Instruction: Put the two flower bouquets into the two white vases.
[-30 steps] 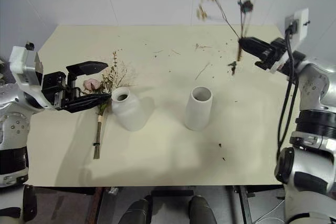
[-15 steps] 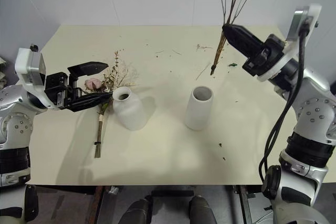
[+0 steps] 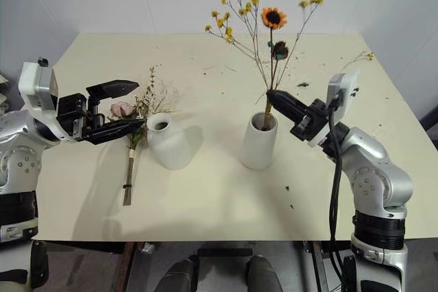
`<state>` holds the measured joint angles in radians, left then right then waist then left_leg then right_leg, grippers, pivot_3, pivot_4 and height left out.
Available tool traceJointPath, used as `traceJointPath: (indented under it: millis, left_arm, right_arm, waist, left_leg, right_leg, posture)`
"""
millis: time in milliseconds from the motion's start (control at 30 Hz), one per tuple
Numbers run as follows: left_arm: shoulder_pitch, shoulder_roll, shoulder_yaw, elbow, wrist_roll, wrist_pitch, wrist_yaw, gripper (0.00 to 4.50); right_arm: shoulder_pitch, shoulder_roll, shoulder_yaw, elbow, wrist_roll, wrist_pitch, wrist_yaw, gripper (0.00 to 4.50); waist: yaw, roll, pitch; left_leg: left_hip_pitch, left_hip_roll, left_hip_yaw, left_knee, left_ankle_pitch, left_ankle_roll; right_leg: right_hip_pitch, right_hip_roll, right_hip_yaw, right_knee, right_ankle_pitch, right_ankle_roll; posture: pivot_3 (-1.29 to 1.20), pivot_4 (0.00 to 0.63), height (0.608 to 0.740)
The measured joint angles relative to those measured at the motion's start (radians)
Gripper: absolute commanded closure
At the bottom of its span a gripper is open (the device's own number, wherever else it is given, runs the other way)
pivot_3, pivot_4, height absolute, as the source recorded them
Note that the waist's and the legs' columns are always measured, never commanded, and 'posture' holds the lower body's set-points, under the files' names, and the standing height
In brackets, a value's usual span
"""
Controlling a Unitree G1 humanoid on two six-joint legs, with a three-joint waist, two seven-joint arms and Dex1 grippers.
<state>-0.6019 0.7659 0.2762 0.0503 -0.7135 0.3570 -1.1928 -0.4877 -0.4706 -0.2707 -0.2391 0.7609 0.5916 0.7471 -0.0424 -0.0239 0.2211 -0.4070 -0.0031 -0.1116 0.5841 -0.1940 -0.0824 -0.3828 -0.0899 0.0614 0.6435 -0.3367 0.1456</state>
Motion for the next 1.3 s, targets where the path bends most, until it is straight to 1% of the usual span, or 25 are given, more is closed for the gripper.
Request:
traceJointPath:
  millis: [67, 133, 200, 267, 300, 333, 433, 467, 567, 667, 767, 867, 933, 1000, 1100, 1167, 1233, 1300]
  left_arm:
    - [-0.015, 0.003, 0.001, 0.003, 0.002, 0.000, 0.000, 0.00]
    - [-0.021, 0.007, 0.001, 0.003, 0.004, -0.002, -0.001, 0.00]
    - [-0.021, 0.007, 0.001, 0.007, 0.009, -0.007, -0.002, 0.00]
    - [-0.022, 0.007, 0.001, 0.015, 0.015, -0.013, -0.002, 0.00]
    - [-0.024, 0.007, 0.001, 0.026, 0.021, -0.021, -0.001, 0.00]
    - [-0.024, 0.009, 0.001, 0.037, 0.029, -0.026, 0.000, 0.00]
    - [-0.024, 0.028, 0.001, 0.047, 0.058, -0.044, 0.016, 0.00]
    - [-0.024, 0.039, 0.002, 0.047, 0.071, -0.051, 0.023, 0.00]
    - [-0.017, 0.076, 0.015, 0.045, 0.088, -0.047, 0.046, 0.00]
    - [0.010, 0.136, 0.041, 0.043, 0.103, -0.024, 0.070, 0.00]
    - [0.051, 0.201, 0.051, 0.040, 0.142, 0.042, 0.127, 0.00]
    - [0.107, 0.291, 0.043, 0.035, 0.211, 0.193, 0.234, 0.00]
    - [0.126, 0.317, 0.028, 0.027, 0.242, 0.327, 0.310, 0.00]
    - [0.150, 0.341, -0.012, -0.008, 0.265, 0.467, 0.372, 0.00]
    - [0.167, 0.348, -0.054, -0.067, 0.275, 0.622, 0.426, 0.00]
    - [0.166, 0.347, -0.063, -0.118, 0.270, 0.713, 0.455, 0.00]
    - [0.133, 0.318, -0.068, -0.158, 0.267, 0.803, 0.504, 0.00]
    - [0.099, 0.264, -0.080, -0.188, 0.267, 0.868, 0.555, 0.00]
  right_arm:
    - [0.021, 0.000, 0.012, -0.002, -0.015, -0.024, 0.012, 4.05]
    - [0.028, 0.000, 0.016, -0.002, -0.028, -0.046, 0.015, 3.49]
    - [0.029, -0.009, 0.026, -0.002, -0.055, -0.077, 0.015, 2.73]
    - [0.030, -0.012, 0.026, -0.002, -0.060, -0.090, 0.017, 2.12]
    - [0.031, -0.018, 0.026, -0.002, -0.059, -0.091, 0.020, 1.70]
    - [0.032, -0.025, 0.026, -0.002, -0.059, -0.091, 0.024, 1.43]
    - [0.030, -0.057, 0.022, 0.010, -0.059, -0.098, 0.039, 0.37]
    - [0.024, -0.073, 0.021, 0.026, -0.059, -0.105, 0.051, 0.10]
    - [-0.013, -0.120, 0.016, 0.090, -0.062, -0.118, 0.097, 0.04]
    - [-0.049, -0.180, 0.007, 0.160, -0.073, -0.135, 0.152, 0.04]
    - [-0.054, -0.240, 0.002, 0.207, -0.070, -0.134, 0.229, 0.04]
    - [-0.056, -0.314, -0.006, 0.224, -0.058, -0.118, 0.310, 0.04]
    - [-0.071, -0.357, -0.009, 0.245, -0.058, -0.108, 0.357, 0.04]
    - [-0.098, -0.403, -0.008, 0.278, -0.064, -0.115, 0.414, 0.04]
    - [-0.144, -0.424, -0.001, 0.312, -0.081, -0.135, 0.478, 0.04]
    - [-0.168, -0.424, 0.029, 0.331, -0.100, -0.144, 0.501, 0.04]
    - [-0.177, -0.423, 0.047, 0.349, -0.116, -0.154, 0.517, 0.04]
    - [-0.179, -0.423, 0.054, 0.358, -0.119, -0.154, 0.530, 0.04]
  waist:
    - [0.003, 0.000, 0.000]
    - [0.002, 0.000, 0.000]
    - [0.002, 0.000, 0.000]
    - [0.003, 0.000, 0.000]
    - [0.004, 0.000, 0.000]
    - [0.005, 0.000, 0.000]
    - [0.007, 0.000, 0.000]
    - [0.007, 0.000, 0.000]
    - [0.006, 0.000, 0.000]
    - [0.005, 0.000, 0.000]
    - [0.007, 0.000, 0.000]
    - [0.006, 0.000, 0.000]
    - [0.007, 0.000, 0.000]
    - [0.007, 0.000, 0.000]
    - [0.006, 0.000, 0.000]
    - [0.005, 0.000, 0.001]
    - [0.007, 0.000, 0.001]
    - [0.011, 0.000, 0.001]
  left_leg:
    - [0.000, 0.000, 0.000, 0.000, 0.000, 0.000]
    - [0.000, 0.000, 0.000, 0.000, 0.000, 0.000]
    - [0.000, 0.000, 0.000, 0.000, 0.000, 0.000]
    - [0.000, 0.000, 0.000, 0.000, 0.000, 0.000]
    - [0.000, 0.000, 0.000, 0.000, 0.000, 0.000]
    - [0.000, 0.000, 0.000, 0.000, 0.000, 0.000]
    - [0.000, 0.000, 0.000, -0.001, 0.000, 0.000]
    - [0.000, 0.000, 0.000, -0.001, 0.000, 0.000]
    - [0.000, 0.000, 0.000, -0.001, 0.000, 0.000]
    - [0.000, 0.000, 0.000, -0.003, 0.000, 0.000]
    - [0.000, 0.000, 0.000, -0.004, 0.000, 0.000]
    - [0.000, 0.000, 0.000, -0.005, -0.001, 0.001]
    - [0.000, 0.000, 0.000, -0.005, -0.001, 0.001]
    - [0.000, 0.000, 0.000, -0.005, -0.001, 0.001]
    - [0.000, 0.000, 0.000, -0.005, -0.001, 0.001]
    - [0.000, 0.000, 0.000, -0.005, -0.001, 0.001]
    - [0.000, 0.000, 0.000, -0.005, -0.001, 0.001]
    - [0.000, 0.000, 0.000, -0.005, -0.001, 0.001]
  right_leg:
    - [0.000, 0.000, 0.000, 0.000, 0.000, 0.000]
    - [0.000, 0.000, 0.000, 0.000, 0.000, 0.000]
    - [0.000, 0.000, 0.000, 0.000, 0.000, 0.000]
    - [0.000, 0.000, 0.000, 0.000, 0.000, 0.000]
    - [0.000, 0.000, 0.000, 0.000, 0.000, 0.000]
    - [0.000, 0.000, 0.000, 0.000, 0.000, 0.000]
    - [0.000, 0.000, 0.000, -0.001, 0.000, 0.000]
    - [0.000, 0.000, 0.000, -0.001, 0.000, 0.000]
    - [0.000, 0.000, 0.000, -0.001, 0.000, 0.000]
    - [0.000, 0.000, 0.000, -0.002, 0.000, 0.000]
    - [0.000, 0.000, 0.000, -0.004, 0.000, -0.001]
    - [0.000, 0.000, 0.000, -0.006, -0.001, 0.000]
    - [0.000, 0.000, 0.000, -0.006, -0.001, 0.000]
    - [0.000, -0.001, 0.000, -0.006, -0.001, 0.000]
    - [0.000, 0.000, 0.000, -0.006, -0.001, 0.000]
    - [0.000, 0.000, 0.000, -0.006, -0.001, 0.000]
    - [-0.001, 0.000, 0.000, -0.006, -0.001, 0.000]
    - [0.000, 0.000, 0.000, -0.006, -0.001, 0.000]
  posture:
    - [0.00, 0.150, 0.740]
    - [0.00, 0.150, 0.740]
    - [0.00, 0.150, 0.740]
    - [0.00, 0.150, 0.740]
    - [0.00, 0.150, 0.740]
    - [0.00, 0.150, 0.740]
    - [0.00, 0.150, 0.740]
    - [0.00, 0.150, 0.740]
    - [0.00, 0.150, 0.740]
    - [0.00, 0.150, 0.740]
    - [0.00, 0.150, 0.740]
    - [0.00, 0.150, 0.740]
    - [0.00, 0.150, 0.740]
    - [0.00, 0.150, 0.740]
    - [0.00, 0.150, 0.740]
    - [0.00, 0.150, 0.740]
    - [0.00, 0.150, 0.740]
    - [0.00, 0.150, 0.740]
